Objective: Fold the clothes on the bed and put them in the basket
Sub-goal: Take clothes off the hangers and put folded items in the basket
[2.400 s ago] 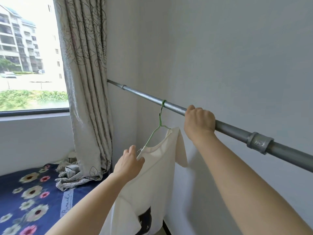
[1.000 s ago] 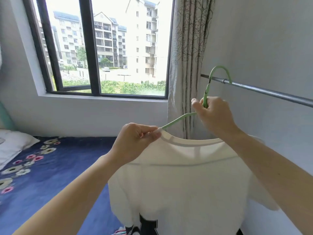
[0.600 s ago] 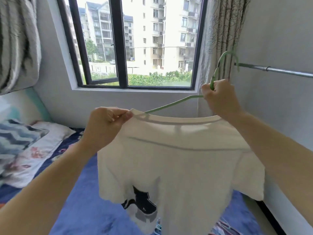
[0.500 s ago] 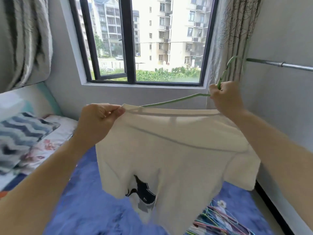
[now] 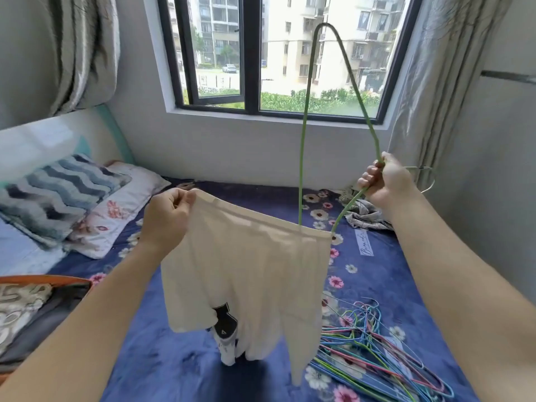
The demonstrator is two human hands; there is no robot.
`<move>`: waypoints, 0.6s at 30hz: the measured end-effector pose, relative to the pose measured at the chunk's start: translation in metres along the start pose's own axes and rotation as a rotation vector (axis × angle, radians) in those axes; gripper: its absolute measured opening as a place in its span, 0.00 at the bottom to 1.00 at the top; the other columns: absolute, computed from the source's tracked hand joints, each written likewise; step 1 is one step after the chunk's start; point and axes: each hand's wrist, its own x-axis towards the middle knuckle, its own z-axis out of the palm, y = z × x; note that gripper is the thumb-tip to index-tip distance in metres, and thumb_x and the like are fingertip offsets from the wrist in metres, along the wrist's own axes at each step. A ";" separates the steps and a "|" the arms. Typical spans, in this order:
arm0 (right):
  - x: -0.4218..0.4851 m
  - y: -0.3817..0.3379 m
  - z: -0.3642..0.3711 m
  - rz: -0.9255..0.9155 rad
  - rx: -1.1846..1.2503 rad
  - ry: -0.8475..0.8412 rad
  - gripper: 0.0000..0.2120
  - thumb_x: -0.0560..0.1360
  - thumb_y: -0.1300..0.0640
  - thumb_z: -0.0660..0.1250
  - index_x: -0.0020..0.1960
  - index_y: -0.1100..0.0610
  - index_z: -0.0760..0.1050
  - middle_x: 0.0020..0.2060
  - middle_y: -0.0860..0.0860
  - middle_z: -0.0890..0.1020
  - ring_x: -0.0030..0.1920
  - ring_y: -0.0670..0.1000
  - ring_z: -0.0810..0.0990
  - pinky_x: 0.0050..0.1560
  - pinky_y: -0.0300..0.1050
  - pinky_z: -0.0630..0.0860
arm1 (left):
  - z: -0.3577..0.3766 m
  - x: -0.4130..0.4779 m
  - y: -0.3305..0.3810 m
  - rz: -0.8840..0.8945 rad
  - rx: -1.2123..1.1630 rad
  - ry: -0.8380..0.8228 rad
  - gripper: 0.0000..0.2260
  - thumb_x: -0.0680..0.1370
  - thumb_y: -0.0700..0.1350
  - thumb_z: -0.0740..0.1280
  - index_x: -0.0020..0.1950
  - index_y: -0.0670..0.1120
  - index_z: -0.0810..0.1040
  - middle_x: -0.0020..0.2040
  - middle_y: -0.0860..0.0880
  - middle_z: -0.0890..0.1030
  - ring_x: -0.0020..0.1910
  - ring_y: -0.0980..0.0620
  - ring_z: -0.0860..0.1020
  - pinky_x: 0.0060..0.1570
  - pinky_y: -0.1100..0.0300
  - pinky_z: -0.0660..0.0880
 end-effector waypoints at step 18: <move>0.041 0.131 -0.266 0.081 -1.951 0.161 0.16 0.81 0.47 0.52 0.67 0.43 0.70 0.69 0.58 0.61 0.68 0.60 0.58 0.67 0.59 0.59 | 0.156 -0.052 -0.056 -0.221 0.326 -0.374 0.15 0.82 0.48 0.61 0.43 0.38 0.76 0.39 0.40 0.79 0.41 0.42 0.75 0.36 0.58 0.67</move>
